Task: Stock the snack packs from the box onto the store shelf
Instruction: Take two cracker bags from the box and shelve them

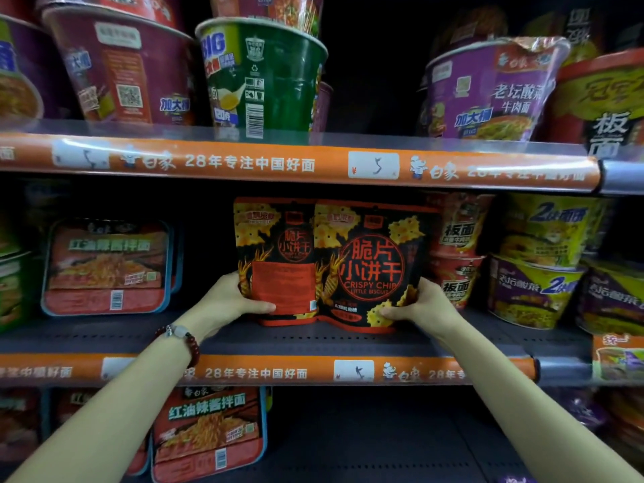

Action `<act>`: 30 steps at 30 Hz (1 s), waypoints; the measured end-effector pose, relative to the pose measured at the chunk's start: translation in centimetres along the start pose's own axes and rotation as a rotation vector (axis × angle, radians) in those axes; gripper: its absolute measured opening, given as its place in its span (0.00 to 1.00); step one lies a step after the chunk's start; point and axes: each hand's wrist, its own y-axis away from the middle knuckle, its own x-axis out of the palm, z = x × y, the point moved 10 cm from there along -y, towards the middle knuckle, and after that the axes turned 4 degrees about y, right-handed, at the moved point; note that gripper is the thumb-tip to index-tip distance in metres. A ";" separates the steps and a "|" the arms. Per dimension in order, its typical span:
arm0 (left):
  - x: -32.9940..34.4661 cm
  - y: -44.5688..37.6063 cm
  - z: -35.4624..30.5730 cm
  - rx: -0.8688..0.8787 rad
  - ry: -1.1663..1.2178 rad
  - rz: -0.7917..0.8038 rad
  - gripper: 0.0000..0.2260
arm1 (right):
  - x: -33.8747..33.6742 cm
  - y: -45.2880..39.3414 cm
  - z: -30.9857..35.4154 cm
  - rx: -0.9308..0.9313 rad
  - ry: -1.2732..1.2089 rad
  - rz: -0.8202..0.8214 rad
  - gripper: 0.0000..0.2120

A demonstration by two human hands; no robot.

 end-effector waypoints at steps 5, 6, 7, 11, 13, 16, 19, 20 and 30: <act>-0.1 -1.1 0.6 0.014 0.041 -0.061 0.24 | 0.7 -0.2 0.0 0.020 -0.084 0.024 0.25; -0.1 -1.0 0.6 0.012 0.048 -0.063 0.24 | 0.6 -0.3 -0.2 0.021 -0.103 0.034 0.24; -0.1 -1.0 0.7 0.011 0.054 -0.067 0.23 | 0.5 0.1 0.1 0.026 -0.102 0.037 0.24; 0.0 -0.7 0.6 0.024 0.070 -0.065 0.22 | -0.1 0.5 0.2 0.019 -0.087 0.027 0.22; 0.0 -0.7 0.5 0.022 0.069 -0.063 0.23 | -0.4 0.9 0.3 0.009 -0.075 0.019 0.21; 0.2 -0.8 0.5 0.018 0.089 -0.046 0.22 | -1.1 1.5 0.5 -0.013 -0.103 0.011 0.20; 0.9 -1.3 0.3 0.008 0.084 -0.028 0.23 | -2.5 2.5 0.7 -0.033 -0.122 -0.035 0.20; 1.4 -1.7 0.2 0.004 0.078 -0.020 0.24 | -3.0 2.7 0.6 -0.038 -0.121 -0.044 0.19; 9.2 -5.1 -1.6 0.042 0.090 0.055 0.24 | -6.4 4.6 -0.3 0.004 -0.070 -0.072 0.19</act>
